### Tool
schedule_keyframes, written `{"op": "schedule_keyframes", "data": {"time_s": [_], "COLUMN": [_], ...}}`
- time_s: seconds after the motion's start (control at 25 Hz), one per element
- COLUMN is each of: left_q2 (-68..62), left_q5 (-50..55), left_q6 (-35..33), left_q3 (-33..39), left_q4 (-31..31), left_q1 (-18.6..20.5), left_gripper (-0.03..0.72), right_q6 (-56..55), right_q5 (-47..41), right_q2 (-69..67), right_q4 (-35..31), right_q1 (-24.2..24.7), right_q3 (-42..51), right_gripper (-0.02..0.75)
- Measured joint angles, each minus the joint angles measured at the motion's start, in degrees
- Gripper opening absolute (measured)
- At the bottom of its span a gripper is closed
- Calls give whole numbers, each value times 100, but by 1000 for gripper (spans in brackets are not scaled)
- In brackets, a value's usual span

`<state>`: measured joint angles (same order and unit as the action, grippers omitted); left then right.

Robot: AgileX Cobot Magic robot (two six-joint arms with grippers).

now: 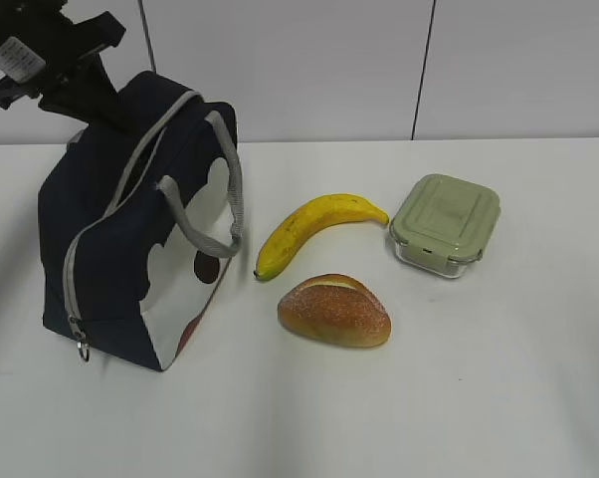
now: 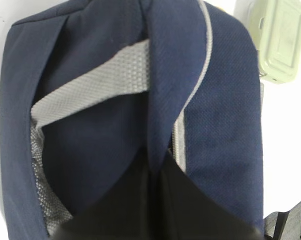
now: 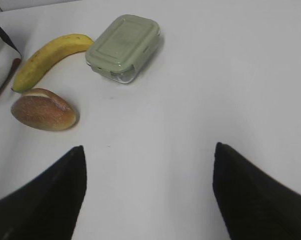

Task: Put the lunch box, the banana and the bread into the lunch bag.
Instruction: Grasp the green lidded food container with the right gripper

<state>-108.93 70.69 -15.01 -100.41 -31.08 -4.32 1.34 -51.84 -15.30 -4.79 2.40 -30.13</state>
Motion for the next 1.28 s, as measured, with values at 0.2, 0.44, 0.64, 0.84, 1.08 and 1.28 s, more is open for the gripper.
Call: {"op": "schedule_keyframes", "data": {"time_s": [0.2, 0.44, 0.64, 0.84, 1.08, 1.28], "left_q2": [0, 0, 0, 0, 0, 0], "left_q5": [0, 0, 0, 0, 0, 0], "left_q6": [0, 0, 0, 0, 0, 0], "left_q3": [0, 0, 0, 0, 0, 0], "left_q4": [0, 0, 0, 0, 0, 0], "left_q1": [0, 0, 0, 0, 0, 0], "left_gripper": [0, 0, 0, 0, 0, 0], "right_q6": [-15, -20, -29, -29, 173, 551], "right_q5": [1028, 1457, 1338, 1150, 1138, 1025], "right_q2": [-1489, -3291, -4820, -6120, -7417, -8329], "right_q4": [-968, -1875, -2136, -2274, -2307, -2555], "right_q1": [0, 0, 0, 0, 10, 107], "right_q3": [0, -318, -1182, -2222, -3250, -3703], "right_gripper": [582, 582, 582, 582, 582, 582]}}
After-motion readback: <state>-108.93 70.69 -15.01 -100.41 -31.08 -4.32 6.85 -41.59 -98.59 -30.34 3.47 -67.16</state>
